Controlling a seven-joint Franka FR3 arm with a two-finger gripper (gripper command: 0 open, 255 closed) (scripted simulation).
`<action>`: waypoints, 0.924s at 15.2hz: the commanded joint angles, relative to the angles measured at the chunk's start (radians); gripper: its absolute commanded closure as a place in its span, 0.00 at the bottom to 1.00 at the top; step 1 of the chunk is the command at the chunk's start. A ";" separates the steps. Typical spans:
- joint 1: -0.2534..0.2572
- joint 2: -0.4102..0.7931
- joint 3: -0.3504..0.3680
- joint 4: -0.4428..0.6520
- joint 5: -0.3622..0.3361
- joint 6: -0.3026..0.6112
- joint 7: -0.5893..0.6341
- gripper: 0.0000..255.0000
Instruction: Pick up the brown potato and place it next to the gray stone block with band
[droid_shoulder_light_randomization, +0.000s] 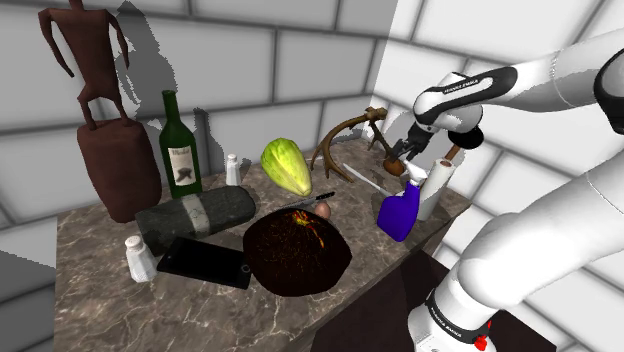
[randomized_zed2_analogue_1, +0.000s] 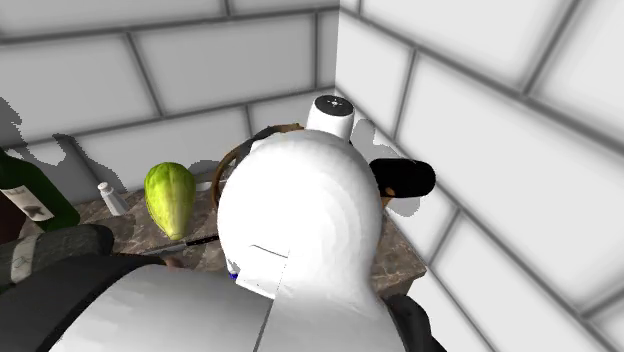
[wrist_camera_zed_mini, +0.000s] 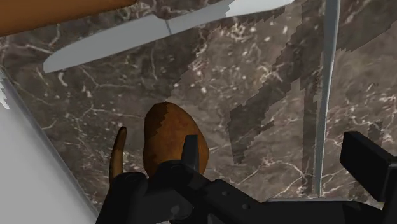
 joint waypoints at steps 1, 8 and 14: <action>0.037 0.080 -0.063 0.036 0.073 0.046 -0.080 0.00; 0.107 0.361 -0.194 0.158 0.459 0.106 -0.416 0.00; 0.080 0.480 -0.148 0.174 0.636 0.142 -0.537 0.00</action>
